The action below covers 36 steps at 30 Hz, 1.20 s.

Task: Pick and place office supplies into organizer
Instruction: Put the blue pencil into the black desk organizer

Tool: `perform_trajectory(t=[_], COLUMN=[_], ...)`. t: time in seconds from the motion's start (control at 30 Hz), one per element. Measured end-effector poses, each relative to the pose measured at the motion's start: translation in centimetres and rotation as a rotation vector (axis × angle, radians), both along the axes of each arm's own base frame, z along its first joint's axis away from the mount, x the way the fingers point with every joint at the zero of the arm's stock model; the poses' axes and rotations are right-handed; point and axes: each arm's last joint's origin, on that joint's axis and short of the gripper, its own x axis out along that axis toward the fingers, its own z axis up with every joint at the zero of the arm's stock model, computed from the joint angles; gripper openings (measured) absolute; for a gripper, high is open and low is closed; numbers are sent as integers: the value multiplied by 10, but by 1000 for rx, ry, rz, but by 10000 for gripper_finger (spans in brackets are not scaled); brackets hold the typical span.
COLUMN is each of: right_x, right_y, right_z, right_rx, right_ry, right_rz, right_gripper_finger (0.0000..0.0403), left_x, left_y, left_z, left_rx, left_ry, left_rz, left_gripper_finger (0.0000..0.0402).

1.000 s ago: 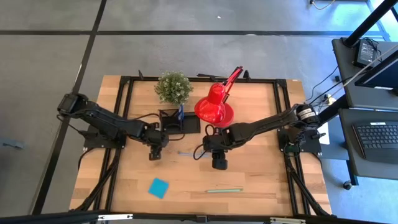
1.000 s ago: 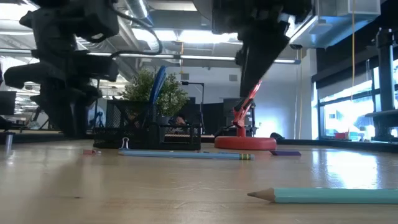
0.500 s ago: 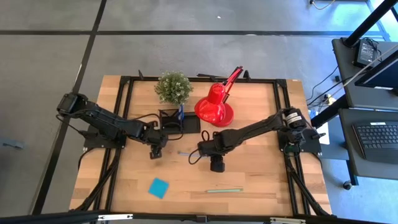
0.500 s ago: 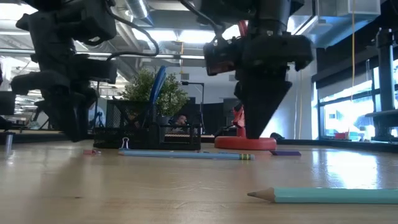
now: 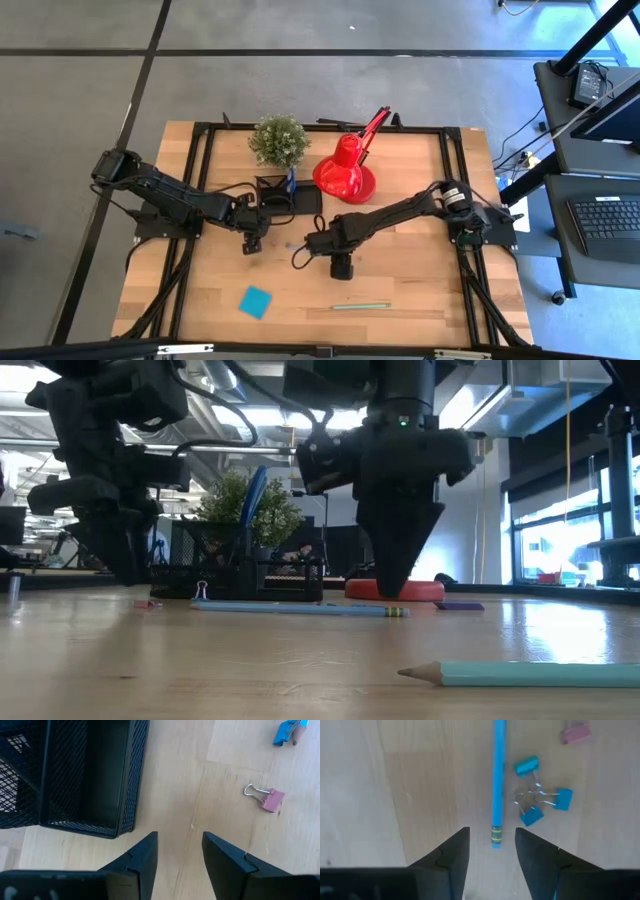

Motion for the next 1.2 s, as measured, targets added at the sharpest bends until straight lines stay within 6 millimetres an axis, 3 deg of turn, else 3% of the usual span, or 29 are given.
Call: perform_trajectory(t=[1.2], right_x=[-5], right_y=[-3], right_z=[-19], right_rx=[-25], right_ry=[1], right_rz=[-31], right_gripper_finger=[161], left_x=[0], left_y=[-1], left_z=[0], left_rx=[-32], left_ry=[6], left_rz=[13], left_gripper_finger=[147])
